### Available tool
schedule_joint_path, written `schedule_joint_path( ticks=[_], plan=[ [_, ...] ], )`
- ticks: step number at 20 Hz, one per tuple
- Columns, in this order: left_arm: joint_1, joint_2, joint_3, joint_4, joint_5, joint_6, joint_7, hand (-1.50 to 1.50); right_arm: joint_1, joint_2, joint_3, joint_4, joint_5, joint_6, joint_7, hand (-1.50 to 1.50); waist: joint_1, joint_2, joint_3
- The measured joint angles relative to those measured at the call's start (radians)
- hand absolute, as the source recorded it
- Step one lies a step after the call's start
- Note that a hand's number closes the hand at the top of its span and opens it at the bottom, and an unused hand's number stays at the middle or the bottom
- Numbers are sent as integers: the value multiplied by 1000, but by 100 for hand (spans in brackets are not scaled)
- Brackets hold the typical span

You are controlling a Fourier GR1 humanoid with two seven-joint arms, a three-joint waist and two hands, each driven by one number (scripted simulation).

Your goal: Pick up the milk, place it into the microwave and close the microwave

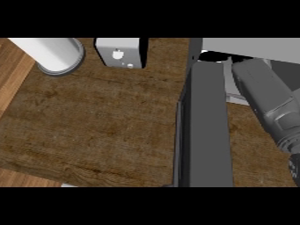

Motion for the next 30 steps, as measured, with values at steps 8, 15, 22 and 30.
schedule_joint_path(
  ticks=[8, 15, 22, 30],
  plan=[
    [21, -30, -26, 30, -33, -24, -9, -150, 12, 24, -51, -17, -38, -42, -15, -150, -34, -7, 1],
    [45, -89, -67, 49, -108, -67, -51, -150, 64, 0, -62, -22, -49, 31, -63, -150, -72, -33, -2],
    [67, -141, -154, 77, -175, -151, -89, -150, 140, -14, -102, -29, -98, 224, -150, -150, -107, -51, -2],
    [56, -163, -259, 139, -288, -254, -105, -150, 225, 37, -149, -32, -169, 477, -227, -150, -148, -70, -4]
  ],
)
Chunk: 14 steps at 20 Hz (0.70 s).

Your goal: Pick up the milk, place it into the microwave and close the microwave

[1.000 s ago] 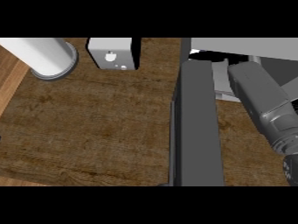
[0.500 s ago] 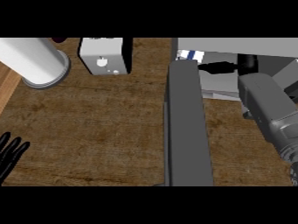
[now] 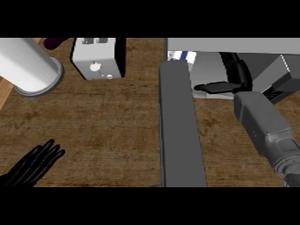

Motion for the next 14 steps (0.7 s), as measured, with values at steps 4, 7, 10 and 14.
schedule_joint_path(
  ticks=[4, 7, 10, 14],
  plan=[
    [-22, -40, -46, 36, -112, -5, -31, -150, 72, 55, -1, -14, -21, 73, -48, -150, -21, -10, -1],
    [-38, -57, -79, 62, -198, 8, -74, -150, 152, 78, 14, -30, -22, 131, -96, -150, -36, -17, -2],
    [-72, -64, -110, 122, -276, 34, -128, 150, 216, 110, 35, -62, -23, 144, -111, -150, -48, -22, -3],
    [-122, -69, -154, 169, -331, 86, -149, 150, 320, 139, 70, -108, -11, 128, -126, -150, -68, -29, -4]
  ],
)
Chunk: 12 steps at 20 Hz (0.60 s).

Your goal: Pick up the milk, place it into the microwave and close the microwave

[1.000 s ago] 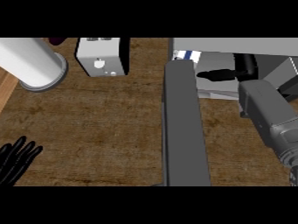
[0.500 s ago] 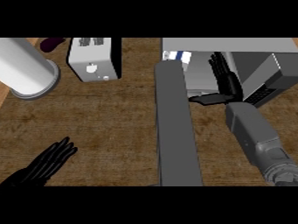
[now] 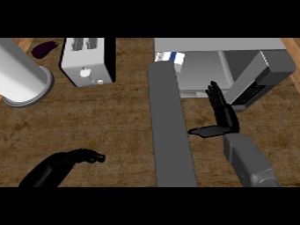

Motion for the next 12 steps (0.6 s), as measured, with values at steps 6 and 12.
schedule_joint_path(
  ticks=[6, 12],
  plan=[
    [-79, -1, -66, 91, -103, 88, -37, 150, 179, -27, 39, -102, 8, 10, -18, -150, -24, -4, -2],
    [-158, 0, -127, 191, -219, 132, -81, 150, 382, -52, 55, -273, -28, 35, -22, -150, -29, -3, -2]
  ],
)
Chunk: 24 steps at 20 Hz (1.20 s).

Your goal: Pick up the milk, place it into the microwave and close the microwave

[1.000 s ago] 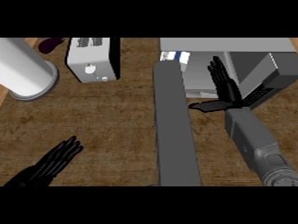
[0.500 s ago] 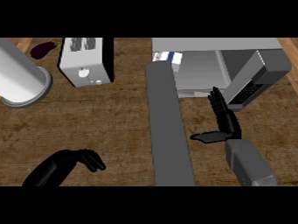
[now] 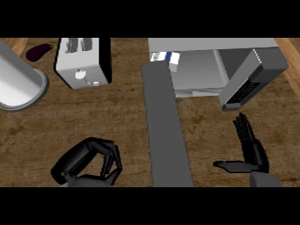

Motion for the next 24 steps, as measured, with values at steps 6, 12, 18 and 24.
schedule_joint_path(
  ticks=[6, 12, 18, 24],
  plan=[
    [-103, -2, -97, 144, -64, 89, -65, 150, 209, -49, 13, -228, -66, 68, 29, -150, 0, 5, 0],
    [-153, -2, -241, 265, -83, 247, -147, 150, 405, -92, 34, -483, -165, 163, 95, -150, 4, 9, 0],
    [-208, 1, -437, 360, -15, 385, -147, 150, 527, -111, 73, -728, -279, 241, 179, -150, -4, 12, 0],
    [-283, 5, -634, 417, 103, 589, -97, 150, 591, -120, 136, -945, -384, 301, 287, -150, -17, 15, 0]
  ],
)
